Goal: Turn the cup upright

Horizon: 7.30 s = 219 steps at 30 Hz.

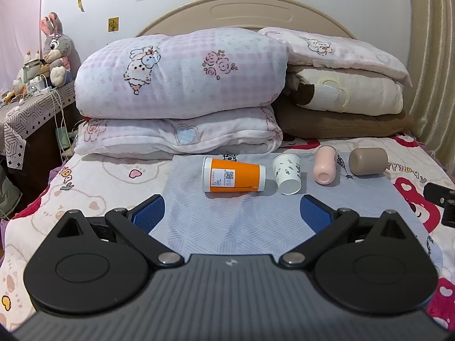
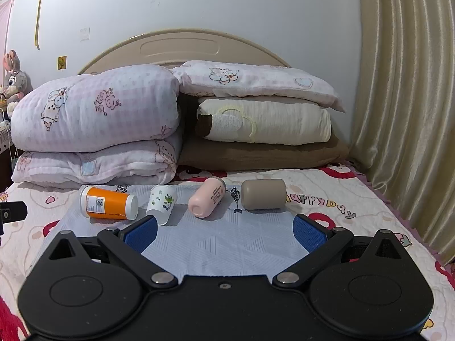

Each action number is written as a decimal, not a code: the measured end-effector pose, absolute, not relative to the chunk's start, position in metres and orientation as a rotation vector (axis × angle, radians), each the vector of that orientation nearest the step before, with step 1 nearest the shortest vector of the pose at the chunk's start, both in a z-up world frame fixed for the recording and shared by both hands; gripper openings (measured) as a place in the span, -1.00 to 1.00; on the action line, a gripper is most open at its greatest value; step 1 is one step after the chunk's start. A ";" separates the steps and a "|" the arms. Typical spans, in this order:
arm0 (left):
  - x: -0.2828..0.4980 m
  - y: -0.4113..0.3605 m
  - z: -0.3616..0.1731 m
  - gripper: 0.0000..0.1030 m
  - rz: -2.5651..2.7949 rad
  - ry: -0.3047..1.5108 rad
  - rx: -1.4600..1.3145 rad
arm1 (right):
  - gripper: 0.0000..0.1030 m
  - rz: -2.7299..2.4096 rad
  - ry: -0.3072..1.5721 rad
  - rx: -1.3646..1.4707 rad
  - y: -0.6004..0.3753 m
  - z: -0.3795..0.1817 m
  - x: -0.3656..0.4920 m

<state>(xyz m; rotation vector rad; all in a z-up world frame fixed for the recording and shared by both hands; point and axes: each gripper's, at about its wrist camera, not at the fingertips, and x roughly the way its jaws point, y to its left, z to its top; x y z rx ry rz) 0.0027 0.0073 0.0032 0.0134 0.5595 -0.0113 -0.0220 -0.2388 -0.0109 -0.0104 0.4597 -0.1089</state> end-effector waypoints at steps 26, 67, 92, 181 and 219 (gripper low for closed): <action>0.005 0.005 -0.009 1.00 -0.019 0.606 -0.001 | 0.99 -0.102 0.475 -0.022 -0.238 -0.012 -0.021; -0.001 0.008 -0.004 1.00 -0.008 0.579 -0.042 | 0.99 -0.070 0.495 -0.025 -0.233 -0.016 -0.020; 0.139 -0.014 0.000 1.00 -0.139 0.827 -0.077 | 0.99 0.507 0.675 -0.055 -0.211 -0.008 0.082; 0.209 -0.002 -0.165 0.81 -0.385 1.066 -0.544 | 0.33 0.450 0.852 0.073 -0.200 -0.165 0.157; 0.203 -0.026 -0.182 0.01 -0.499 1.129 -0.574 | 0.71 0.524 1.060 0.037 -0.196 -0.138 0.169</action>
